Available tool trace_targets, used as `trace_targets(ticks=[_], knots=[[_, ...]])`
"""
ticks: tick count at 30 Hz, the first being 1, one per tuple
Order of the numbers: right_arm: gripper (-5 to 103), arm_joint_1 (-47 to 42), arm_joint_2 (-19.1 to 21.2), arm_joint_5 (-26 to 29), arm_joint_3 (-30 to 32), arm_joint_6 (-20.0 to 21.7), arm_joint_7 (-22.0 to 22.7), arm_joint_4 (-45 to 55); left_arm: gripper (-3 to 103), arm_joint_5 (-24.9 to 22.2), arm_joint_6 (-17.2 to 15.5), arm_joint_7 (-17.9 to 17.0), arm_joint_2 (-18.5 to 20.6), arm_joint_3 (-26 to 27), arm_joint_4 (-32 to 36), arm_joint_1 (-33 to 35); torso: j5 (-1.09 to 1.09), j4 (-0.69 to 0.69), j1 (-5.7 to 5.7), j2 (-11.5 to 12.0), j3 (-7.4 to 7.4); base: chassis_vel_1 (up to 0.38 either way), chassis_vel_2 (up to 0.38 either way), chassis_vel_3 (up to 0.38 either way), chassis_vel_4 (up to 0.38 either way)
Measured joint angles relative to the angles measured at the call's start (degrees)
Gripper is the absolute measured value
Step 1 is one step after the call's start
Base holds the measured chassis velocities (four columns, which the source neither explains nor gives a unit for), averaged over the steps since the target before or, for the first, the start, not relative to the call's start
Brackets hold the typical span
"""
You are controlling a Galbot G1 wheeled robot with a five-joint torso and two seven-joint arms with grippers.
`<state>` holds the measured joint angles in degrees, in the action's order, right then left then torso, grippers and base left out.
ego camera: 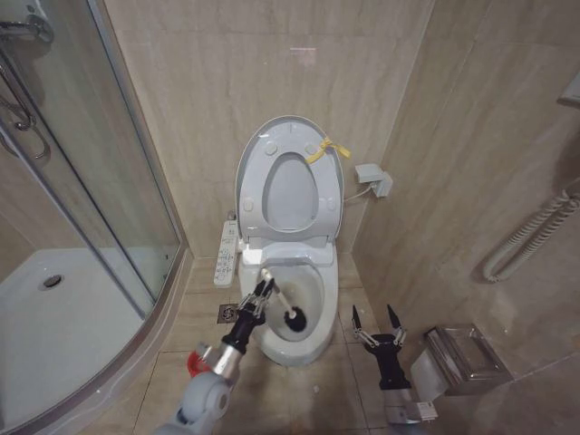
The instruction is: Open the toilet lid, clean the toilet bowl with a toilet brush, close the toilet lid, and flush.
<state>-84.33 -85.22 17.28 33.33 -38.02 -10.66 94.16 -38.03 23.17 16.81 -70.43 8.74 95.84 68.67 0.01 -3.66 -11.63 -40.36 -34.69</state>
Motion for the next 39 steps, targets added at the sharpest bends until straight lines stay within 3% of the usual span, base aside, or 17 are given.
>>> trace_targets(ticks=[8, 15, 30, 39], knots=[[100, 0.01, -1.30, -1.09, -0.96, -0.26, -0.41, 0.05, 20, -1.87, 1.13, 0.04, 1.71, 6.58, 3.86, 3.25, 0.01, -0.02, 0.00, 0.00, 0.00, 0.000, 0.000, 0.000, 0.000], [100, -0.24, -1.84, -1.55, -1.18, -0.48, -0.62, 0.10, 20, -2.81, 1.63, 0.17, 2.59, 8.58, 6.26, 4.44, 0.00, -0.01, 0.00, 0.00, 0.00, 0.000, 0.000, 0.000, 0.000], [100, -0.44, -1.43, -1.70, -1.14, -0.59, -0.65, 0.12, 20, -2.44, 1.60, 0.22, -1.10, 4.63, 3.11, 0.34, 0.00, -0.02, 0.00, 0.00, 0.00, 0.000, 0.000, 0.000, 0.000], [100, -0.13, -1.25, -1.83, -1.03, -0.59, -0.65, -0.71, 20, -0.44, 0.45, -1.35, -0.71, 2.71, 5.22, -0.70, -0.01, -0.02, 0.00, 0.00, 0.00, 0.000, 0.000, 0.000, 0.000]])
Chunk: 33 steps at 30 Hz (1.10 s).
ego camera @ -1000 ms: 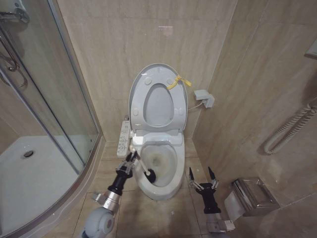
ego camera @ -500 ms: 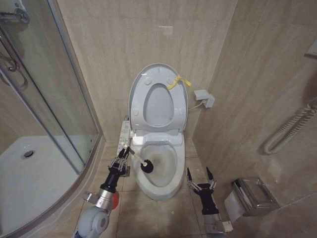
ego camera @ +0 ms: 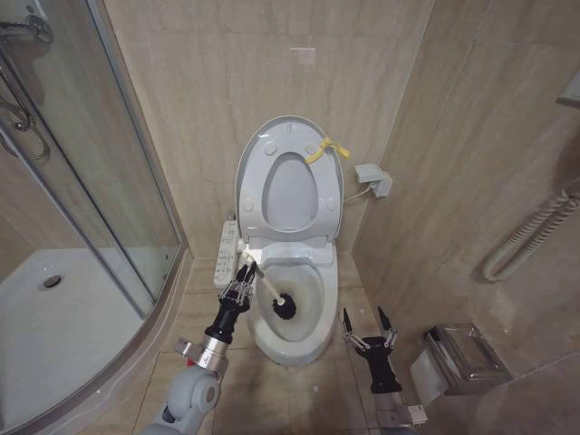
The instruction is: Open the toilet lid, clean the toilet bowl with a toilet brush, close the toilet lid, and flush.
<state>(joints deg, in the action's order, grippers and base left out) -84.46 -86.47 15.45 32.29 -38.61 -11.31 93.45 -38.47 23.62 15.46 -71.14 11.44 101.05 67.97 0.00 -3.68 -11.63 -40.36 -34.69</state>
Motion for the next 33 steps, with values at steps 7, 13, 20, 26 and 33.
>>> trace_targets(ticks=[7, 13, 20, 26, 33], knots=[[100, 0.97, -0.84, -0.98, -0.41, 0.12, 0.03, -1.09, 20, 2.50, -0.50, -0.62, 2.58, -0.38, 1.45, 0.39, 0.00, 0.01, 0.00, 0.00, 0.00, 0.000, 0.000, 0.000, 0.000], [100, 1.31, -1.05, -1.26, -0.54, 0.15, 0.05, -1.69, 20, 2.90, -0.51, -0.64, 3.21, -0.02, 2.43, 0.54, 0.00, 0.01, 0.00, 0.00, 0.00, 0.000, 0.000, 0.000, 0.000], [100, 1.55, -0.92, -1.27, -0.56, 0.15, 0.11, -2.15, 20, 4.94, -1.95, -3.36, 4.23, 0.82, 5.24, 1.95, 0.00, 0.01, 0.00, 0.00, 0.00, 0.000, 0.000, 0.000, 0.000], [100, 1.56, -0.87, -1.63, -0.87, 0.17, 0.11, -2.68, 20, 6.47, -1.97, -4.46, 4.03, 0.44, 3.90, 2.61, 0.01, -0.01, 0.00, 0.00, 0.00, 0.000, 0.000, 0.000, 0.000], [100, 1.93, -1.01, -2.10, -1.28, 0.17, 0.11, -3.45, 20, 5.97, -1.77, -4.48, 4.80, 2.63, 8.35, 4.97, 0.01, 0.01, 0.00, 0.00, 0.00, 0.000, 0.000, 0.000, 0.000]])
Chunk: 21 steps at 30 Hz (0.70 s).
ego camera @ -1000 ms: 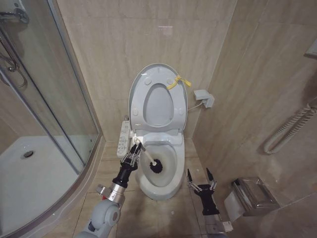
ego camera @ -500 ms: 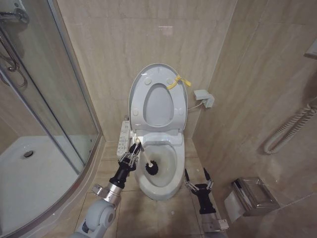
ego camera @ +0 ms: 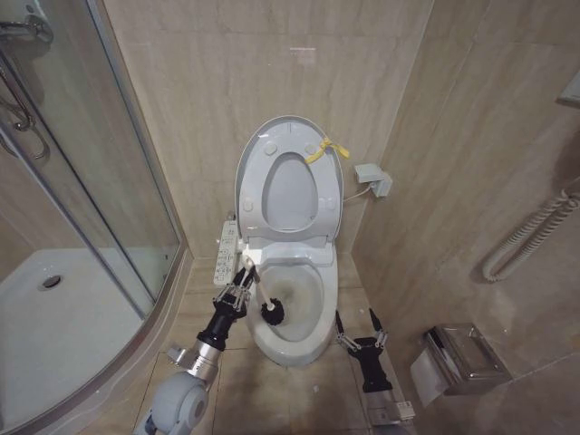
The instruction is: Open the toilet lid, clean the toilet bowl with a toilet brush, close the toilet lid, and flush.
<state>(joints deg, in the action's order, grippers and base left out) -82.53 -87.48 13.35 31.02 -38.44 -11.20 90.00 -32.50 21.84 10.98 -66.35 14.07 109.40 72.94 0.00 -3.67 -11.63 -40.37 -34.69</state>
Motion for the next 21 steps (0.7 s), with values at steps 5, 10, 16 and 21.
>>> trace_targets(ticks=[5, 10, 16, 21], knots=[[100, 0.37, -0.08, -0.38, -0.27, -0.03, 0.00, -1.04, 20, -1.23, 0.00, 0.01, 1.11, 4.06, 5.12, 2.86, 0.00, 0.00, 0.00, 0.00, 0.00, 0.000, 0.000, 0.000, 0.000], [100, 0.76, -0.17, -0.60, -0.49, -0.05, 0.00, -1.38, 20, -1.91, -0.44, -0.56, 2.09, 8.75, 9.76, 6.17, 0.00, 0.00, 0.00, 0.00, 0.00, 0.000, 0.000, 0.000, 0.000], [100, 1.44, -0.32, -0.60, -0.52, -0.05, 0.01, -1.90, 20, 0.19, -2.39, -3.81, 1.76, 12.84, 11.92, 11.89, 0.01, -0.01, 0.00, 0.00, 0.00, 0.000, 0.000, 0.000, 0.000], [100, 1.92, -0.32, -0.53, -0.85, -0.05, 0.01, -2.20, 20, 3.24, -2.06, -5.70, 0.55, 16.44, 12.35, 17.62, 0.00, 0.00, 0.00, 0.00, 0.00, 0.000, 0.000, 0.000, 0.000]])
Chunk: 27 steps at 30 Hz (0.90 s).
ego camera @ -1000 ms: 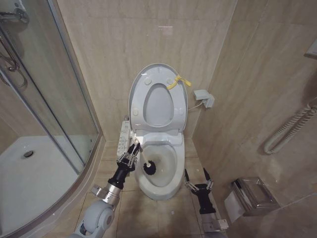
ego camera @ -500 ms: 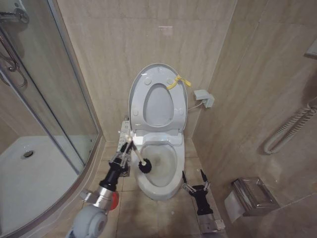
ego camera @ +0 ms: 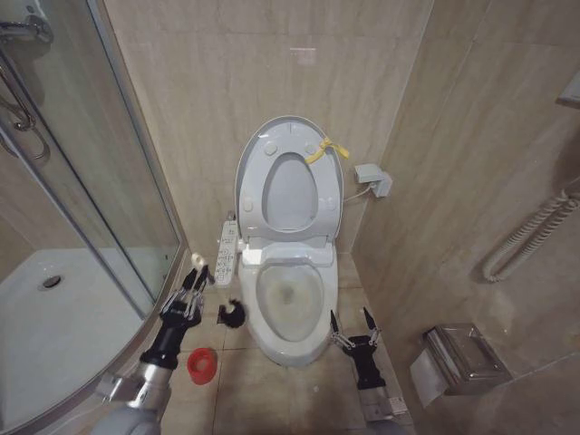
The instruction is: Open the toilet lid, clean the toilet bowl with a toilet brush, close the toilet lid, and flush.
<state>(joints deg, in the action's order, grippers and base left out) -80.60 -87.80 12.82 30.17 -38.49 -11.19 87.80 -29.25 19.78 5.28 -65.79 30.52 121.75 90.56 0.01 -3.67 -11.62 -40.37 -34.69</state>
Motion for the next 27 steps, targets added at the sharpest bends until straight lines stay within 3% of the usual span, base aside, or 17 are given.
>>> trace_targets(ticks=[11, 20, 27], knots=[[100, 0.40, 0.32, 0.81, -0.20, -0.12, -0.17, -0.07, 20, 0.98, 3.03, -1.25, -1.46, 5.98, -5.55, 3.12, 0.00, 0.01, 0.00, 0.00, 0.00, 0.000, 0.000, 0.000, 0.000], [100, 0.99, 0.13, 1.10, -0.76, -0.15, -0.49, -0.91, 20, -0.01, 3.68, -1.94, -2.83, 5.45, -16.82, -3.36, 0.00, 0.00, 0.00, 0.00, 0.00, 0.000, 0.000, 0.000, 0.000], [100, 0.87, 0.33, 1.72, -0.99, 0.09, -0.66, -0.24, 20, -1.33, 4.44, -0.51, -2.32, 2.15, -28.92, -9.88, 0.00, 0.00, 0.00, 0.00, -0.01, 0.000, 0.000, 0.000, 0.000]])
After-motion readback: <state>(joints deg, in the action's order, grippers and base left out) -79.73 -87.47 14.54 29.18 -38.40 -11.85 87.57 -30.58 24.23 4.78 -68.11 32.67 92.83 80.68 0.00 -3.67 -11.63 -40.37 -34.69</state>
